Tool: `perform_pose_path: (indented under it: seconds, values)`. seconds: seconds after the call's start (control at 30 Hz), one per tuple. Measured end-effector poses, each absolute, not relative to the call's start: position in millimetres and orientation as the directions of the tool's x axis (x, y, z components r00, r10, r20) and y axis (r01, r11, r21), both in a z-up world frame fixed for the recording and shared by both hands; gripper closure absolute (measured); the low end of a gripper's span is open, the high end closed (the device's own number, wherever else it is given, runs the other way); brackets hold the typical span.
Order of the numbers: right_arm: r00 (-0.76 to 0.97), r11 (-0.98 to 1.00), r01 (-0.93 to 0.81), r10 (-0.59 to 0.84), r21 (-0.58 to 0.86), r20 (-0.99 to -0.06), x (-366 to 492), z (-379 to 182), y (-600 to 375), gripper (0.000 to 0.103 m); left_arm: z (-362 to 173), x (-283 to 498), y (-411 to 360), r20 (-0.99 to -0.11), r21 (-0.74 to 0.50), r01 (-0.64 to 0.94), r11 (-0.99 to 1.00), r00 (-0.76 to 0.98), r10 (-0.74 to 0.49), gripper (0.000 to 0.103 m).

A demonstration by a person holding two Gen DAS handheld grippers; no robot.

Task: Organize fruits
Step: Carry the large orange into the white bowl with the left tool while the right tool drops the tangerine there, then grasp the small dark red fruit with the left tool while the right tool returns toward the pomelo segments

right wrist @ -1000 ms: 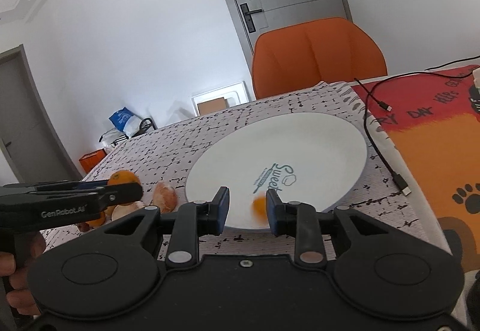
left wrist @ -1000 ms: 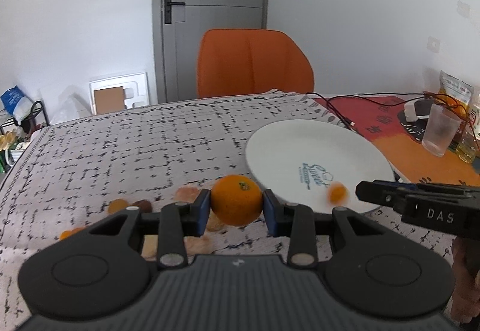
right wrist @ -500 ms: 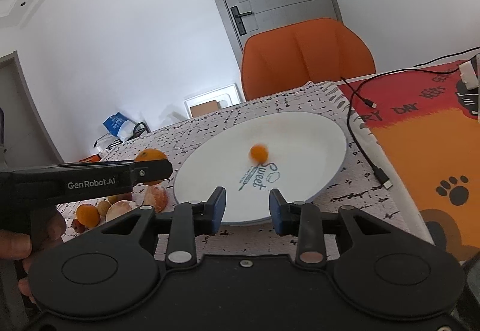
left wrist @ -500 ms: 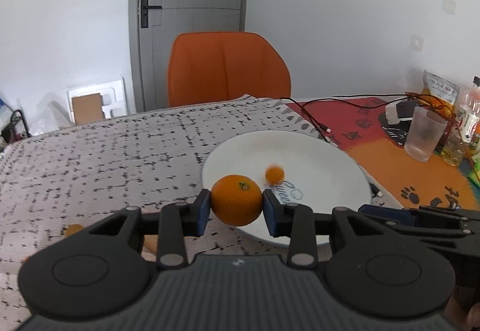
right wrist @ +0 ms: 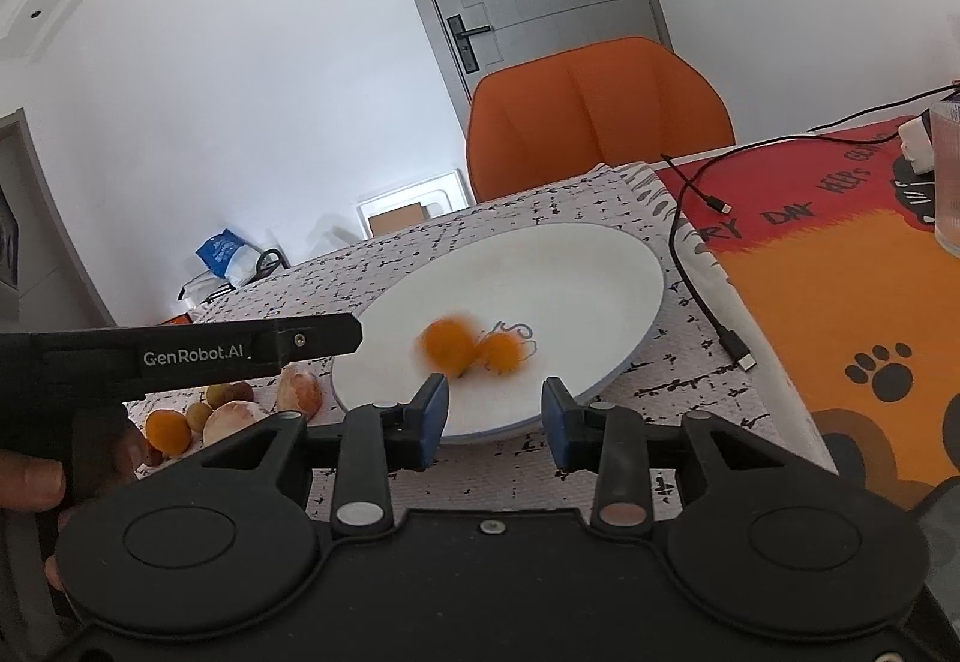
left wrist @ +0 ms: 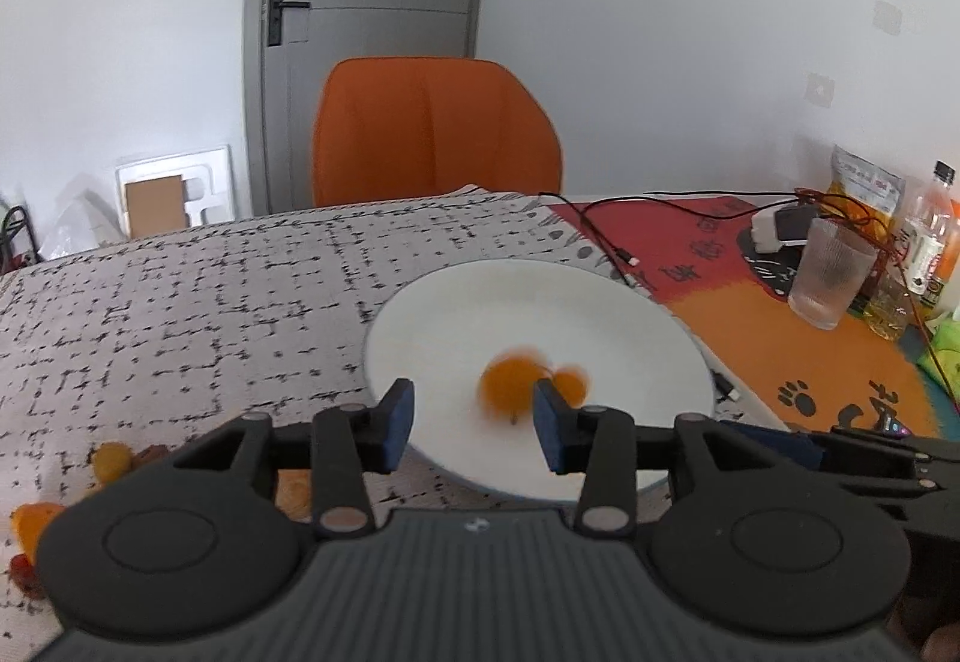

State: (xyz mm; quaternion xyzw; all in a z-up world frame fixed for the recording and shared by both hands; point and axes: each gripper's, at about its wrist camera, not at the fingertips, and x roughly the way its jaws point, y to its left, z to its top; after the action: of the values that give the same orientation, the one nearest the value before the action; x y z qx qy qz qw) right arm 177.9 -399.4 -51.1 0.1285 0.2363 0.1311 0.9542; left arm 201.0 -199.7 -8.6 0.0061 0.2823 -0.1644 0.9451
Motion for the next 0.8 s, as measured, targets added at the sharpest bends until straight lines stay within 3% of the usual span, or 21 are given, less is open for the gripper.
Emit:
perform_pose_path:
  seconds: [0.43, 0.8]
  values:
    - [0.845, 0.929, -0.22, 0.334, 0.297, -0.417, 177.9, -50.5, -383.6, 0.054, -10.9, 181.0, -147.5, -0.545, -0.035, 0.192, 0.981, 0.819, -0.18, 0.023]
    - [0.834, 0.929, -0.252, 0.351, 0.272, -0.426, 175.9, -47.0, -364.4, 0.037, -10.3, 161.5, -94.7, -0.542, -0.046, 0.087, 0.995, 0.835, -0.098, 0.012]
